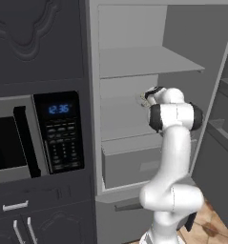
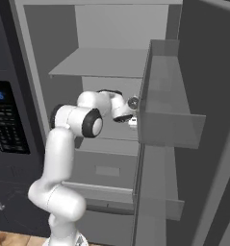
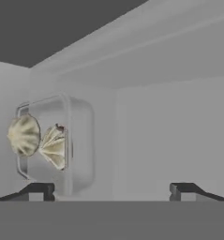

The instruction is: Place two dumplings into each of the tupperware containers and then place the containers in the fridge.

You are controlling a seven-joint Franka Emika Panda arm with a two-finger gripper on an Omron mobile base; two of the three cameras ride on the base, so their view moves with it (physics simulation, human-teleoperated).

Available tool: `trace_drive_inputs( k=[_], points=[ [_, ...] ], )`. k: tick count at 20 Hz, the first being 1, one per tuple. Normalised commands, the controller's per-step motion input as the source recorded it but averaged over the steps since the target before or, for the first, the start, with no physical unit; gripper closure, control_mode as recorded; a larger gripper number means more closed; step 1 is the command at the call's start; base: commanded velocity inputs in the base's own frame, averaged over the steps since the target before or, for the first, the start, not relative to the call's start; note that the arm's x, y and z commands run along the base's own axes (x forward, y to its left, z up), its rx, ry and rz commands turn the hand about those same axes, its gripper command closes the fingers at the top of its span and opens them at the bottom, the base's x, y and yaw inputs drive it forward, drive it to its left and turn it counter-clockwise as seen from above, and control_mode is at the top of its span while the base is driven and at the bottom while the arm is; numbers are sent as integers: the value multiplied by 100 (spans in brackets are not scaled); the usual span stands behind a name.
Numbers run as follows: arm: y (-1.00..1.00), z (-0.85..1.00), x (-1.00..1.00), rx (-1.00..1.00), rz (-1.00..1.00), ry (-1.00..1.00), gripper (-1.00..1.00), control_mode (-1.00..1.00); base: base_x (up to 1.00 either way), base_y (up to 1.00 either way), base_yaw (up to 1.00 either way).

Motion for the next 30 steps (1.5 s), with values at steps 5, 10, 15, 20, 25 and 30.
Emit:
trace_drive_inputs(
  k=[5,10,15,20,25,30],
  points=[
    [2,100,-100,-9,3,8,-100,-100,0,0,0],
    [18,87,-100,-35,19,24,-100,-100,0,0,0],
    [33,100,-100,-19,20,20,-100,-100,0,0,0],
    [40,100,-100,-8,23,23,-100,-100,0,0,0],
    [44,100,-99,-14,24,43,-100,-100,0,0,0],
    [65,71,-79,-28,32,47,-100,-100,0,0,0]
  ],
)
